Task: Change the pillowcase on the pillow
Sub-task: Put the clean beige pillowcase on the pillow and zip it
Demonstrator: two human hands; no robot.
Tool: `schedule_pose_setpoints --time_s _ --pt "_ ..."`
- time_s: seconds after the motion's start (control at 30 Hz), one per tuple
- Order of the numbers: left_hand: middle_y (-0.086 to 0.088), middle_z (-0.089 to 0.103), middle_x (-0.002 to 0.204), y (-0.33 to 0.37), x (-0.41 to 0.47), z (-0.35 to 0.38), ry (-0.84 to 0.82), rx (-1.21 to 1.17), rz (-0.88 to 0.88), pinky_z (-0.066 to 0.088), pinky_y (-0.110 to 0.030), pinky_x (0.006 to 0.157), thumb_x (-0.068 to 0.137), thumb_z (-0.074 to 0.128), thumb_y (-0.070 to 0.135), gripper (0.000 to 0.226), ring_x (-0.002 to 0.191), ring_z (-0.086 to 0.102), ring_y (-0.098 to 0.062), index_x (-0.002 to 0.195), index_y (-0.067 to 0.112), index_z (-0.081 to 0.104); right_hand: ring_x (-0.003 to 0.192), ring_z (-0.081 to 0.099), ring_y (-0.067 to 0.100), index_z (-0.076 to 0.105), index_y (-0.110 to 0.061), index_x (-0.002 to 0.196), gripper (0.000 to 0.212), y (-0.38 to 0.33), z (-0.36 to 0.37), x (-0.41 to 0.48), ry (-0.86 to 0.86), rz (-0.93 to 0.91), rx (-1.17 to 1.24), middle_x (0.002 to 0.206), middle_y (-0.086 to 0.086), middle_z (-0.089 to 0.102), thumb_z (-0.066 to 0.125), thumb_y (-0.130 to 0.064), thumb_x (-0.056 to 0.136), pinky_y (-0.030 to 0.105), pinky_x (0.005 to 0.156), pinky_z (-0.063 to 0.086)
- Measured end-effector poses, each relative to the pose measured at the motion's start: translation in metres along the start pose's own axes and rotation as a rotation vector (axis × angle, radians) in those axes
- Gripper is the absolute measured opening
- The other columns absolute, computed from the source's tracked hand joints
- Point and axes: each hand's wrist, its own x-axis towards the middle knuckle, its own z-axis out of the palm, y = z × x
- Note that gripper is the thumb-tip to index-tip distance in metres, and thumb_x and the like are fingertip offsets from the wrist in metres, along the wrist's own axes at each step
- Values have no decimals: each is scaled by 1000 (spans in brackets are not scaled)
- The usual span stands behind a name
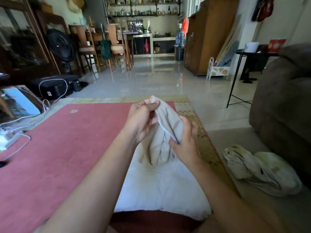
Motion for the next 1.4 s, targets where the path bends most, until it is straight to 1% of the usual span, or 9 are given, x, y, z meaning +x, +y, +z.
schedule_pose_setpoints --time_s 0.23,0.4,0.57,0.7,0.87,1.0,1.1,1.27,1.4 --pt "-4 77 76 14 8 -19 336 507 323 51 -27 66 72 90 30 28 65 67 -10 86 17 69 102 58 24 62 -12 112 45 7 -38 39 44 29 -5 108 -4 54 75 1 71 33 89 47" --pt "1 57 54 25 15 -41 394 663 381 31 -23 46 78 85 29 28 42 41 -11 89 19 60 83 67 18 64 -14 94 26 18 -53 55 -35 122 59 88 1 67 73 3 77 28 81 53" --pt "-5 66 63 45 34 -66 438 604 330 39 -22 56 78 84 22 21 49 49 -11 71 19 65 70 62 6 68 -12 90 19 36 -62 63 -83 187 -31 81 -1 66 74 1 77 16 69 48" --pt "-1 64 61 61 43 -93 523 564 358 43 -23 56 79 83 20 21 48 50 -11 73 18 64 74 60 15 68 -7 89 17 44 -77 74 -62 208 -81 79 2 65 72 4 78 9 63 42" --pt "-3 61 61 69 50 -136 657 524 365 45 -32 60 79 83 24 21 48 50 -14 83 10 68 73 58 21 68 -10 88 14 53 -96 86 -59 286 -160 69 -2 61 71 0 79 24 60 34" --pt "-4 68 65 56 42 -139 499 714 330 39 -25 54 80 83 36 23 50 48 -13 76 23 65 74 61 27 66 -17 88 15 48 -96 95 -108 314 -132 76 4 65 68 -4 82 36 69 54" --pt "7 64 61 50 30 -123 267 744 236 37 -17 50 78 86 26 26 49 49 -4 85 10 68 71 65 34 66 -22 79 16 32 -94 102 -136 315 14 78 17 69 71 -6 80 47 65 61" --pt "-1 74 70 48 24 -117 -100 1027 112 48 -23 68 47 95 32 40 62 62 -8 75 11 76 52 45 15 66 -22 75 12 10 -89 115 -333 256 14 59 3 55 78 -18 80 27 52 35" --pt "16 70 63 50 29 -129 -170 1545 -46 51 -29 73 46 94 57 41 68 65 -4 69 28 75 55 47 13 65 -21 77 13 13 -93 117 -206 402 281 63 -2 56 75 -25 85 26 53 34"
